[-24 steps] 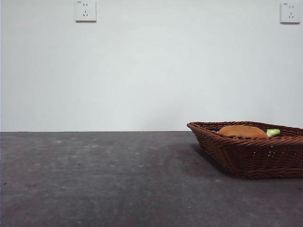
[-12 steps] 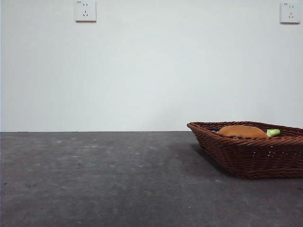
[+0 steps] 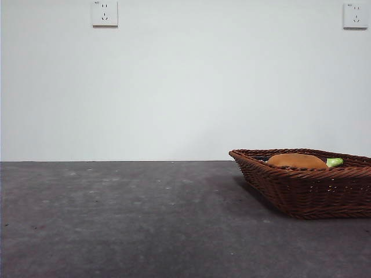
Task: Help me put the vegetables on the table into the basket
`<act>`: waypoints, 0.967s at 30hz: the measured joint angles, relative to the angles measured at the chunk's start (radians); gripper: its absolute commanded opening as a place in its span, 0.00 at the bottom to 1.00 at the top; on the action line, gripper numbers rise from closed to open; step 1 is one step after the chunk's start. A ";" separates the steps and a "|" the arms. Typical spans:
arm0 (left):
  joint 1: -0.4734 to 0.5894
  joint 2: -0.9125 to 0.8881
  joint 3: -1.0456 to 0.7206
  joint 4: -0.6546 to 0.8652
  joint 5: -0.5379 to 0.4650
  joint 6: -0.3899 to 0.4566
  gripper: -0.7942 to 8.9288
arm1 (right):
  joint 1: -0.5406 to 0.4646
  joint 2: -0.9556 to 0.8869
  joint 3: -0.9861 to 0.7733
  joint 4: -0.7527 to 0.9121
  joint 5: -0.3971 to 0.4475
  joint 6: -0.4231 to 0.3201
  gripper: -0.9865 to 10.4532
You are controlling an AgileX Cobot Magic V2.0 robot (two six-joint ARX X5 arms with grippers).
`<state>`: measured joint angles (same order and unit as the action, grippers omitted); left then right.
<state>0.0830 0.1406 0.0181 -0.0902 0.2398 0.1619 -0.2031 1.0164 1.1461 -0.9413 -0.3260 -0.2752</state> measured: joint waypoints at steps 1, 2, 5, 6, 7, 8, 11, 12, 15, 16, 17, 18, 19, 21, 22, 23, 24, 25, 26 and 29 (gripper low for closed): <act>0.000 0.007 0.000 0.000 0.000 0.000 0.08 | 0.000 0.000 0.000 0.000 0.024 -0.006 0.09; 0.000 0.013 0.000 0.000 0.000 0.000 0.08 | 0.000 0.000 0.000 0.000 0.042 -0.010 0.09; 0.000 0.032 0.000 0.000 0.000 0.000 0.08 | 0.000 0.000 0.000 0.000 0.074 -0.017 0.09; 0.000 0.039 0.000 0.000 0.000 0.000 0.08 | 0.000 0.000 0.000 0.000 0.081 -0.018 0.09; 0.000 0.045 0.000 0.000 0.000 0.000 0.08 | 0.000 0.000 0.000 0.001 0.087 -0.019 0.09; 0.000 0.051 0.000 0.000 0.000 0.000 0.08 | 0.000 0.001 0.000 0.008 0.094 -0.019 0.09; 0.000 0.071 0.000 0.000 0.000 0.000 0.08 | 0.000 -0.017 0.000 0.032 0.085 -0.018 0.09; 0.000 0.078 0.000 0.000 0.000 0.000 0.08 | 0.000 -0.038 0.000 0.032 0.074 -0.018 0.09; 0.000 0.095 0.000 0.000 0.000 0.000 0.08 | 0.000 -0.124 0.000 0.052 0.043 -0.018 0.09; 0.000 0.102 0.000 0.000 0.000 0.000 0.08 | 0.000 -0.157 0.000 0.061 0.025 -0.018 0.09; 0.000 0.108 0.000 0.000 0.000 -0.001 0.08 | 0.000 -0.187 0.000 0.068 0.006 -0.018 0.09; 0.000 0.115 0.000 0.000 0.000 -0.002 0.08 | 0.000 -0.213 0.000 0.072 -0.012 -0.018 0.09; 0.000 0.120 0.000 0.000 0.000 -0.003 0.08 | 0.000 -0.235 0.000 0.076 -0.025 -0.017 0.09; 0.000 0.133 0.000 0.000 0.000 -0.003 0.08 | 0.007 -0.281 0.000 0.083 -0.040 -0.017 0.09; 0.000 0.140 0.000 0.000 0.000 -0.003 0.08 | 0.016 -0.311 -0.010 0.112 -0.041 -0.016 0.09; 0.000 0.149 0.000 0.000 0.000 -0.003 0.08 | 0.033 -0.353 -0.037 0.168 -0.041 -0.012 0.09; 0.000 0.157 0.000 0.000 0.000 -0.003 0.08 | 0.047 -0.396 -0.077 0.228 -0.042 -0.002 0.09; 0.000 0.166 0.000 0.001 0.000 -0.004 0.08 | 0.063 -0.451 -0.141 0.303 -0.042 0.018 0.09; 0.000 0.173 0.000 0.002 0.000 -0.004 0.08 | 0.076 -0.504 -0.205 0.372 -0.042 0.042 0.09; 0.000 0.183 0.000 0.007 0.000 -0.006 0.08 | 0.092 -0.632 -0.401 0.511 -0.039 0.103 0.09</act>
<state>0.0830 0.3233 0.0181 -0.0830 0.2398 0.1558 -0.1116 0.3847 0.7448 -0.4305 -0.3653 -0.1726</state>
